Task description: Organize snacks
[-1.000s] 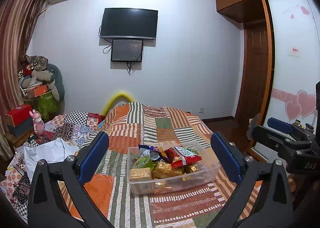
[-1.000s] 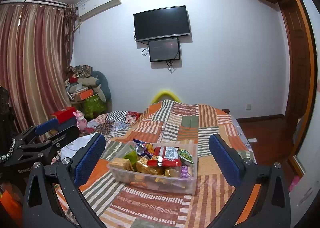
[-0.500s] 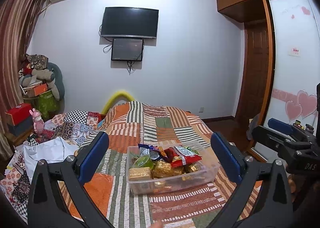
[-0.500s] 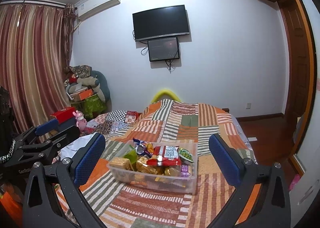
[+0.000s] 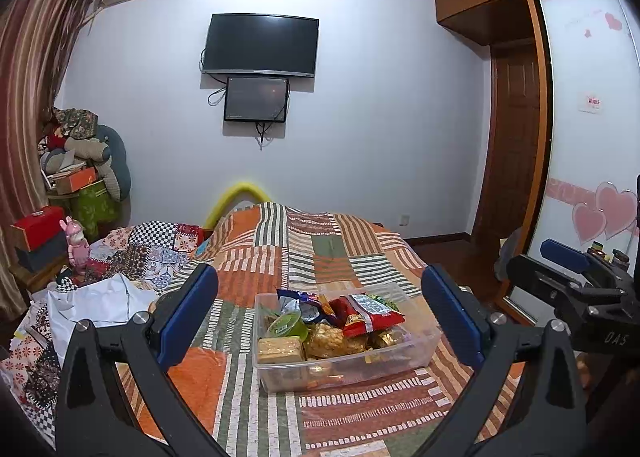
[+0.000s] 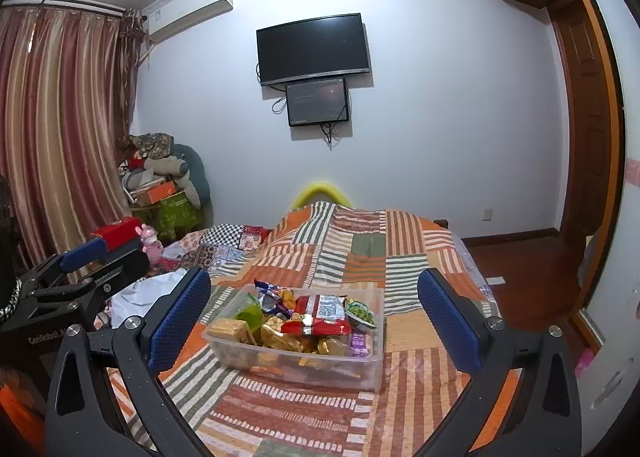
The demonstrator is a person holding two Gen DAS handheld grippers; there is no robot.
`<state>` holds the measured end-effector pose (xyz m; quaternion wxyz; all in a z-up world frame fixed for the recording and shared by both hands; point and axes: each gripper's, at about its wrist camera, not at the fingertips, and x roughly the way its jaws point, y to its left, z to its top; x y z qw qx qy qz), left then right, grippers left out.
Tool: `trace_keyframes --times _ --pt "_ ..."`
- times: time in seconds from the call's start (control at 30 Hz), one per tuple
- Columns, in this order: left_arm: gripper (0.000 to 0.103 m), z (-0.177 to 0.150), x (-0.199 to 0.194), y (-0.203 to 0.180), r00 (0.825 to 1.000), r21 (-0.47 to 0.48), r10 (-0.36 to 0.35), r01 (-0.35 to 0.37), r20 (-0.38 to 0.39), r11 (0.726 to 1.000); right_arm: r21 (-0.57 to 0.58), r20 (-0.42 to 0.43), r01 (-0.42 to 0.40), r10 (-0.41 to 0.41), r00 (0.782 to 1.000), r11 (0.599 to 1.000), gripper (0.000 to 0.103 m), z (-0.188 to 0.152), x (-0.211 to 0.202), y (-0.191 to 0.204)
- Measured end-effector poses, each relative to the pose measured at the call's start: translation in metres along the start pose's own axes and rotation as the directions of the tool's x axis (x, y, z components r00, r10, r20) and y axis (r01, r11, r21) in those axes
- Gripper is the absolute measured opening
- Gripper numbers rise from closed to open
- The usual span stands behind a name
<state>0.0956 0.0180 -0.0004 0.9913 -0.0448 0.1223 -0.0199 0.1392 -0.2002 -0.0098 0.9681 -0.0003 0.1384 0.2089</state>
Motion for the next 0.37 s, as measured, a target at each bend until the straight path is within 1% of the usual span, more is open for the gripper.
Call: trace_keyframes --times 0.37 --pt "0.103 0.0022 -0.0011 -0.0058 1.0 0.009 -0.007 0.007 -0.001 1.0 -0.006 0.007 0.015 -0.015 1.0 1.0 0.103 -0.0015 -0.0026 0.0006"
